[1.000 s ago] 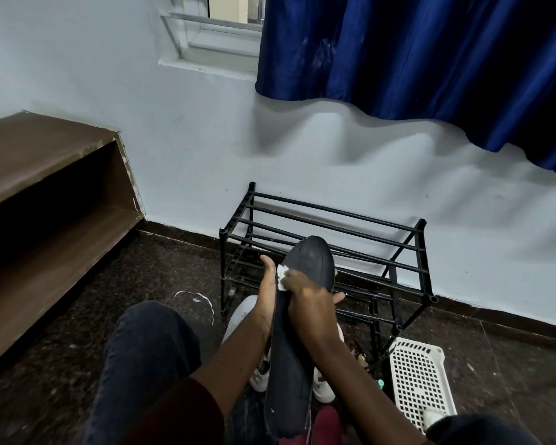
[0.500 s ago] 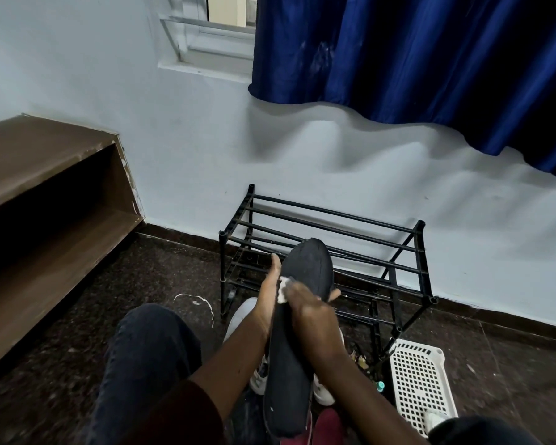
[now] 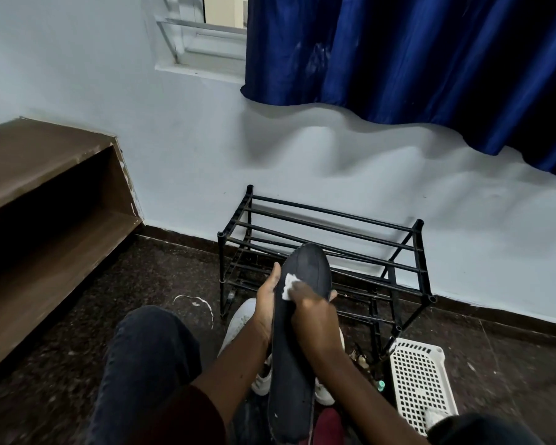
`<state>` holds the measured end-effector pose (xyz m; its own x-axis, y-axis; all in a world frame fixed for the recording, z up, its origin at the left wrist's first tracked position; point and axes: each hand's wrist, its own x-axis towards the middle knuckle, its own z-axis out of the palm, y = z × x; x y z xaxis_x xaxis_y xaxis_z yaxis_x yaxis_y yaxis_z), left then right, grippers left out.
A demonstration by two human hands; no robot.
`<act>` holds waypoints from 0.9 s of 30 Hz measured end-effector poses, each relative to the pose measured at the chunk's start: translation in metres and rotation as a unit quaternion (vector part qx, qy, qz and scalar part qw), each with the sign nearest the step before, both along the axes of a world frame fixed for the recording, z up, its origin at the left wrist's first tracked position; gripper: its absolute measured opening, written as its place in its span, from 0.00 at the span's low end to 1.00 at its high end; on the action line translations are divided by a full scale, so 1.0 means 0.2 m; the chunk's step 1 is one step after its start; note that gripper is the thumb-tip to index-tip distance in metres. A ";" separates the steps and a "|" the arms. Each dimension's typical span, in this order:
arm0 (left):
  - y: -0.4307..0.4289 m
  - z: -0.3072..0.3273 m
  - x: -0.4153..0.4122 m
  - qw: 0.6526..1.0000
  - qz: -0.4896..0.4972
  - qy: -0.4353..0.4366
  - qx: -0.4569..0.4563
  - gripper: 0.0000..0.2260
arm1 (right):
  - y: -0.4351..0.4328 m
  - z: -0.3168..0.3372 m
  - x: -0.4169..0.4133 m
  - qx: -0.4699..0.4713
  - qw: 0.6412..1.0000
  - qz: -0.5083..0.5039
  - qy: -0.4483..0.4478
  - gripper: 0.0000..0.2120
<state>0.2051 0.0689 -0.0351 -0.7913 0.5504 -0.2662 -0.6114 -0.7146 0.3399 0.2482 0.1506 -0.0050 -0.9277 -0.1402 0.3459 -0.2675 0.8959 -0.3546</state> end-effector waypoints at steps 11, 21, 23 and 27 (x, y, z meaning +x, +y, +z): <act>0.01 0.01 -0.01 0.997 0.003 0.007 -0.074 0.31 | 0.03 -0.05 0.13 0.017 0.997 0.068 0.025 0.18; 0.03 0.01 -0.01 0.997 0.020 0.035 -0.067 0.30 | 0.08 0.13 -0.17 0.036 0.998 -0.033 0.034 0.15; 0.01 0.02 -0.03 0.997 0.004 0.042 -0.064 0.31 | 0.04 0.10 -0.11 0.001 1.000 0.015 0.027 0.12; 0.00 0.01 -0.04 0.996 0.008 -0.002 -0.085 0.39 | -0.01 0.01 0.06 -0.071 0.993 0.074 0.050 0.16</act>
